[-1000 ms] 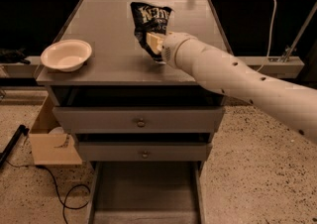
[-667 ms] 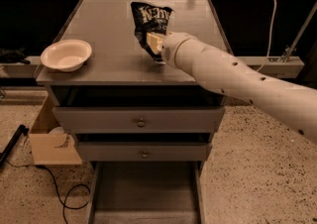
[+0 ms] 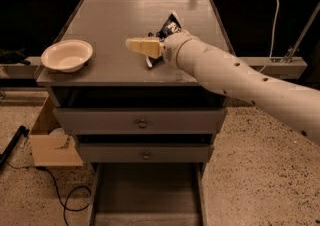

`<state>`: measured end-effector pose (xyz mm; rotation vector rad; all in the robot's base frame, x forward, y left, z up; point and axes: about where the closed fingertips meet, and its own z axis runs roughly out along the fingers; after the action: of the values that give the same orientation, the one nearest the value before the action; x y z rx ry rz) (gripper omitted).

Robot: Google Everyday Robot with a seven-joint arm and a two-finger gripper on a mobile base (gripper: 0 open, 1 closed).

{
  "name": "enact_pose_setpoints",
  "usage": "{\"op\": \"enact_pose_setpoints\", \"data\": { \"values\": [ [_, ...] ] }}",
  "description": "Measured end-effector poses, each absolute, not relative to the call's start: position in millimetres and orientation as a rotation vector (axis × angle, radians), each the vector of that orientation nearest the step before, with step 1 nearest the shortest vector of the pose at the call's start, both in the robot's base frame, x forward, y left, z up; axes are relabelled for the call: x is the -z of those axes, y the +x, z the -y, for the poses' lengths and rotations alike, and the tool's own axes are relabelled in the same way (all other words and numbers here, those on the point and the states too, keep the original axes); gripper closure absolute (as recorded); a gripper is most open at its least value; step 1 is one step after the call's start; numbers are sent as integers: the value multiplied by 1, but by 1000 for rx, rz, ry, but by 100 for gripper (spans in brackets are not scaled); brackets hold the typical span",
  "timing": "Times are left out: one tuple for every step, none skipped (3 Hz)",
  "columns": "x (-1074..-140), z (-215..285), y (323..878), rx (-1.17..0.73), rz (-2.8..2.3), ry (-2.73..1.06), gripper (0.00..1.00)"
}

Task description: Pick blue chip bag from bottom drawer and place on counter

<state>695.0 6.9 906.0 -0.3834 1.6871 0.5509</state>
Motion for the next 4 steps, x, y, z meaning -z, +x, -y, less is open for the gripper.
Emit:
{"op": "enact_pose_setpoints", "data": {
  "values": [
    [-906, -7, 695, -551, -1687, -383, 0],
    [-918, -5, 698, -534, -1672, -397, 0],
    [-953, 35, 706, -427, -1654, -409, 0],
    [-975, 81, 701, -336, -1650, -384, 0]
  ]
}}
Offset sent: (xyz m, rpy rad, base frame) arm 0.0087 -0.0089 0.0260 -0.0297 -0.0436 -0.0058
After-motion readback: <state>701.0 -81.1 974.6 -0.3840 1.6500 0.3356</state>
